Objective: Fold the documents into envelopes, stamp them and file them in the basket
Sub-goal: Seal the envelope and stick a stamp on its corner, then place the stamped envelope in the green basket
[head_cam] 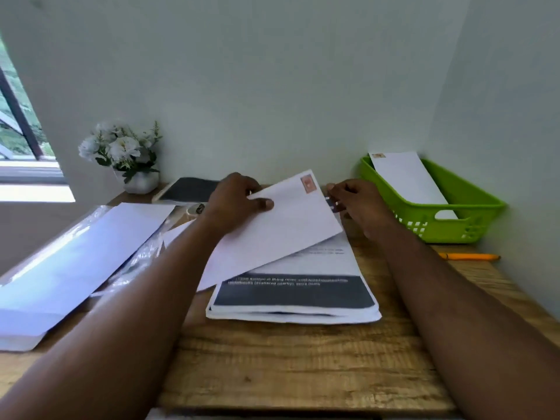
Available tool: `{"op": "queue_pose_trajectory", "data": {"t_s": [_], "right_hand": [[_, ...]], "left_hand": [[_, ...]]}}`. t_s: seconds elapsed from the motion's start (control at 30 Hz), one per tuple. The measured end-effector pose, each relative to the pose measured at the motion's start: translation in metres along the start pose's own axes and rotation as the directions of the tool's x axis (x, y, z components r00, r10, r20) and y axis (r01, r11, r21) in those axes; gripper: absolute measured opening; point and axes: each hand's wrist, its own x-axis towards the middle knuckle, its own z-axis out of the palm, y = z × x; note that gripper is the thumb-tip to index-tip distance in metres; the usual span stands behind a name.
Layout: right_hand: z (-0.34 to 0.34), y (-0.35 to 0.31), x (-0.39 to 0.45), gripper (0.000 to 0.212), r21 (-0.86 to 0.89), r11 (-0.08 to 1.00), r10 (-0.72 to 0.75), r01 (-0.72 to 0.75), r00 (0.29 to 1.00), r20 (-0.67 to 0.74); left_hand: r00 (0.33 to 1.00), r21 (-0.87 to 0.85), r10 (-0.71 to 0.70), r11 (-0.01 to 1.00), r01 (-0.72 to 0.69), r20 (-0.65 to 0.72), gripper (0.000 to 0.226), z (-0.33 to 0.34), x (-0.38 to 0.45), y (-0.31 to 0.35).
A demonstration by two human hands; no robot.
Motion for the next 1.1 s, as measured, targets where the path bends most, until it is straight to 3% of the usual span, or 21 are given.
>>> {"op": "queue_pose_trajectory", "data": {"t_s": [0.1,0.23,0.3,0.4,0.47,0.53,0.6,0.67,0.73,0.87,0.97,1.1], "right_hand": [[-0.007,-0.021,-0.005,0.033,0.322,0.945,0.041,-0.052,0.998,0.039],[-0.025,-0.041,-0.005,0.042,0.582,0.812,-0.008,-0.036,0.997,0.073],[-0.039,-0.047,-0.007,0.036,0.619,0.784,-0.116,0.047,0.991,0.072],[-0.060,-0.052,-0.009,0.036,0.597,0.779,-0.250,0.192,0.968,0.015],[-0.074,-0.053,-0.008,0.046,0.524,0.794,-0.268,0.310,0.951,-0.157],[-0.090,-0.049,-0.003,0.047,0.311,0.857,-0.280,0.411,0.878,-0.388],[-0.104,-0.039,0.004,0.042,0.030,0.913,-0.330,0.407,0.780,-0.531],[-0.113,-0.026,0.008,0.041,-0.110,0.921,-0.359,0.373,0.706,-0.610],[-0.119,-0.015,0.013,0.044,-0.205,0.929,-0.362,0.307,0.647,-0.671],[-0.128,-0.001,0.019,0.052,-0.321,0.945,-0.289,0.064,0.625,-0.725],[-0.129,0.005,0.018,0.054,-0.383,0.923,-0.284,-0.028,0.621,-0.731],[-0.131,0.009,0.015,0.051,-0.499,0.847,-0.289,-0.185,0.627,-0.723]], "left_hand": [[0.972,-0.122,0.064,0.988,-0.093,-0.228,0.019,-0.033,0.002,0.029],[0.895,-0.299,0.085,0.925,-0.234,-0.438,0.017,-0.067,0.027,0.079],[0.863,-0.500,-0.038,0.828,-0.255,-0.504,0.022,-0.071,0.049,0.107],[0.865,-0.777,-0.204,0.565,-0.278,-0.458,0.023,-0.058,0.076,0.148],[0.889,-0.866,-0.236,0.422,-0.269,-0.391,0.029,-0.038,0.083,0.176],[0.907,-0.908,-0.238,0.327,-0.261,-0.347,0.040,-0.016,0.087,0.197],[0.926,-0.936,-0.239,0.271,-0.225,-0.292,0.041,0.009,0.093,0.210],[0.942,-0.958,-0.242,0.224,-0.181,-0.235,0.035,0.032,0.099,0.218],[0.960,-0.976,-0.227,0.180,-0.127,-0.166,0.032,0.054,0.106,0.223],[0.982,-0.993,-0.185,0.119,-0.018,-0.040,0.042,0.081,0.114,0.235],[0.983,-0.990,-0.182,0.132,0.043,0.018,0.043,0.100,0.121,0.239],[0.939,-0.959,-0.312,0.192,0.210,0.143,0.027,0.122,0.138,0.238]]}}
